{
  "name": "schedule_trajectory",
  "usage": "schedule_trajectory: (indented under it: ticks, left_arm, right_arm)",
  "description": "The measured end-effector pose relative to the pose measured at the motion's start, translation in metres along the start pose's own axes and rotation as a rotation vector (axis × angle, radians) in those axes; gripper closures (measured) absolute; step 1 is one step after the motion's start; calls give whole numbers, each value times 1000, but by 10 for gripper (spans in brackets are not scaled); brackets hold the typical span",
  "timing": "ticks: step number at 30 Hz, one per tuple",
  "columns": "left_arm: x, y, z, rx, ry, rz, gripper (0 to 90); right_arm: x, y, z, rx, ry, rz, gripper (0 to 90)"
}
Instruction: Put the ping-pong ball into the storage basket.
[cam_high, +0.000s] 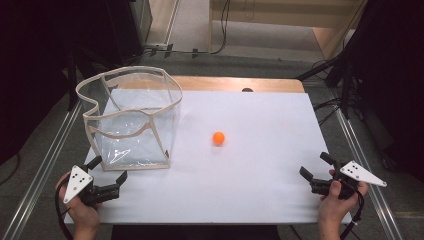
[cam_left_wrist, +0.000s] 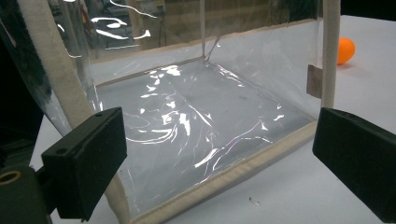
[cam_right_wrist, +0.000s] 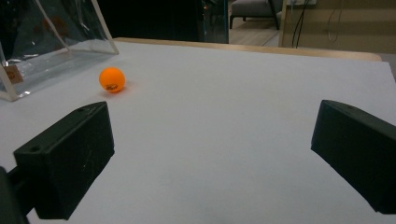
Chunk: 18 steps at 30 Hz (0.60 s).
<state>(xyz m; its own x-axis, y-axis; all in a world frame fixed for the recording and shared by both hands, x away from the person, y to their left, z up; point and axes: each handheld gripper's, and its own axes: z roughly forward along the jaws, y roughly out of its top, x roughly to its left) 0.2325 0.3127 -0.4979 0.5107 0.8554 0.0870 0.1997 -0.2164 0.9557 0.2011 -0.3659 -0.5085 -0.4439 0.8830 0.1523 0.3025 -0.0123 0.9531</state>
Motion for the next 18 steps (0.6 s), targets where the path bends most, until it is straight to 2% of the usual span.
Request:
schedule_trajectory:
  ticks: [1,3,6,12,18]
  left_arm:
    - [0,0,0,0,0,0,36]
    - [-1,0,0,4,4,3,36]
    - [-1,0,1,5,9,3,36]
    - [-1,0,1,6,11,6,36]
    - [-2,0,1,7,10,15,36]
  right_arm:
    - [5,4,3,15,4,-27,0]
    - [6,5,4,20,8,-35,0]
    - [10,10,12,67,80,-62,0]
    - [20,22,20,88,91,-92,0]
    - [27,35,36,144,131,-125,0]
